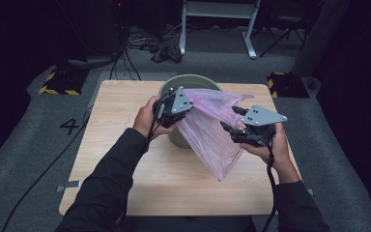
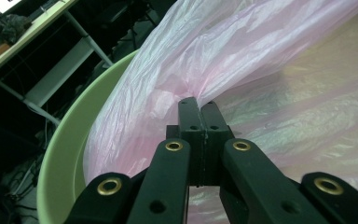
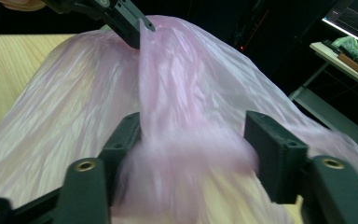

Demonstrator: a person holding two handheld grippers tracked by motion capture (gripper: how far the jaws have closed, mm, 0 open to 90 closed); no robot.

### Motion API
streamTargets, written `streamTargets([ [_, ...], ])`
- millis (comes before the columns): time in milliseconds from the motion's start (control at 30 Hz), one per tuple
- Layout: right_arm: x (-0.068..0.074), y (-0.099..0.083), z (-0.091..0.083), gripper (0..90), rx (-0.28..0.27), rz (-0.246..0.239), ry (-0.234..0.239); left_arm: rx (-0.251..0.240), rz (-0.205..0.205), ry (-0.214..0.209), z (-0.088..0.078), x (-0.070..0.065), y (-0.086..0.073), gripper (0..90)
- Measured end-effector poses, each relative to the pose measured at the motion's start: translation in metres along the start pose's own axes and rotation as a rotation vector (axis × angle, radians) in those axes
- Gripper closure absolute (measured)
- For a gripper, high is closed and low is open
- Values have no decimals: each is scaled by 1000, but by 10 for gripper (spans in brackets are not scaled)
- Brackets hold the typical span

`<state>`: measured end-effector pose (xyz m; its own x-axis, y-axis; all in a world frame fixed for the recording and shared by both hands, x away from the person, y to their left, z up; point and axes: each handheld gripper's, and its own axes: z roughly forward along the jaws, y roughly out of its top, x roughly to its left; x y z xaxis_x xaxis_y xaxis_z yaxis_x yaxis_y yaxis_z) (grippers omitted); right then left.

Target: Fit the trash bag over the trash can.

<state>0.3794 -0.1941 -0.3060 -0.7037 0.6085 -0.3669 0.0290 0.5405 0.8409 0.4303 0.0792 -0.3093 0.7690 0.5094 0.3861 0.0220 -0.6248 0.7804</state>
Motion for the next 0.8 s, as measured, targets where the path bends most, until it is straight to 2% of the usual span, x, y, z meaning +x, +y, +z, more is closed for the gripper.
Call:
streamTargets([
  [167,-2,-13,-14,323,-23,32,-24,6,-16,2,-3,7,-7,900],
  [233,-4,-20,-19,309,-34,51,-11,13,-14,5,-4,10,-10,900],
  [433,-9,-39,-29,290,-69,112,6,9,-48,11,-8,18,-20,900],
  [567,-12,-47,-31,292,-94,159,43,7,-70,11,-9,22,-26,900],
  [633,-11,-48,-28,322,-90,164,70,4,-79,15,-9,23,-28,900],
  [733,-7,-51,-22,476,-97,164,131,-5,-92,16,-10,25,-31,900],
  [800,-3,-51,-14,536,-80,153,144,-6,-96,19,-11,25,-31,893],
])
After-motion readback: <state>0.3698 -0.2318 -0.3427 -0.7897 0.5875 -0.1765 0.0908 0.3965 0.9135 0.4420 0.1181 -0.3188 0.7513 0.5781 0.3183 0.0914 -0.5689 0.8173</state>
